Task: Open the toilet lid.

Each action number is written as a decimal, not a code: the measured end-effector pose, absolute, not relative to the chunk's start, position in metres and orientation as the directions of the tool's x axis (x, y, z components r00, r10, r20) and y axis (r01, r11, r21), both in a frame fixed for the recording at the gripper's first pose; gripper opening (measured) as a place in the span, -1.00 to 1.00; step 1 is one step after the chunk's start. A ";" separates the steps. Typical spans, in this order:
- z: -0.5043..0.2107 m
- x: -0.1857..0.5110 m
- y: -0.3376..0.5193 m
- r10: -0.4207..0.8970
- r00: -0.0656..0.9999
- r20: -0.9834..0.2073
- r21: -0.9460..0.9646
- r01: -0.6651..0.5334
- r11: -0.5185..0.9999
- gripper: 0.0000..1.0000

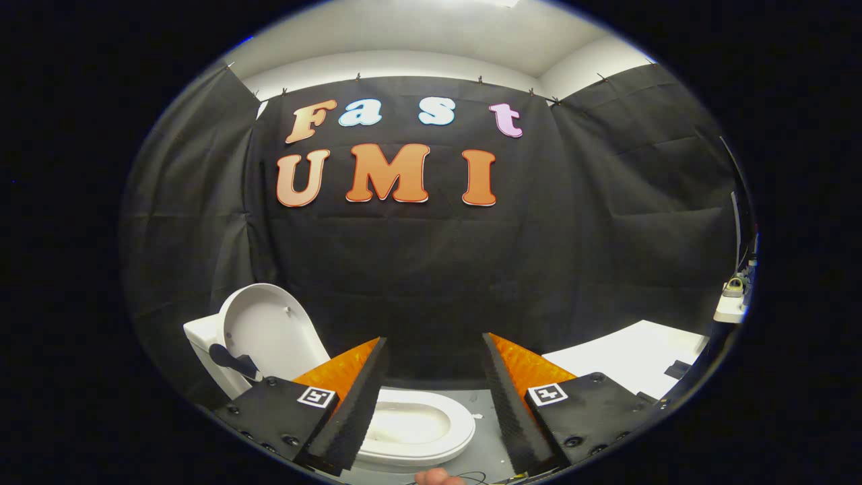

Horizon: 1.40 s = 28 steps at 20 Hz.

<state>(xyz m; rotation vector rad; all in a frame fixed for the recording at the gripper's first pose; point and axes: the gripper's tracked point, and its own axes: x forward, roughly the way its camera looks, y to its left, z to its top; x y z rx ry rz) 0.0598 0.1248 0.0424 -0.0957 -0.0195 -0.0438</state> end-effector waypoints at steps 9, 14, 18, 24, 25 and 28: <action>0.049 0.057 0.131 -0.025 0.998 0.049 -0.114 0.031 0.993 0.77; 0.047 0.059 0.141 -0.010 0.999 0.045 -0.122 0.015 0.992 0.77; 0.056 0.056 0.144 0.003 0.998 0.065 -0.103 0.003 0.995 0.77; 0.068 0.051 0.147 0.013 0.995 0.100 -0.070 -0.006 0.998 0.77; 0.068 0.051 0.147 0.012 0.995 0.104 -0.067 -0.005 0.998 0.77; 0.068 0.051 0.150 0.017 0.994 0.103 -0.062 -0.011 0.998 0.77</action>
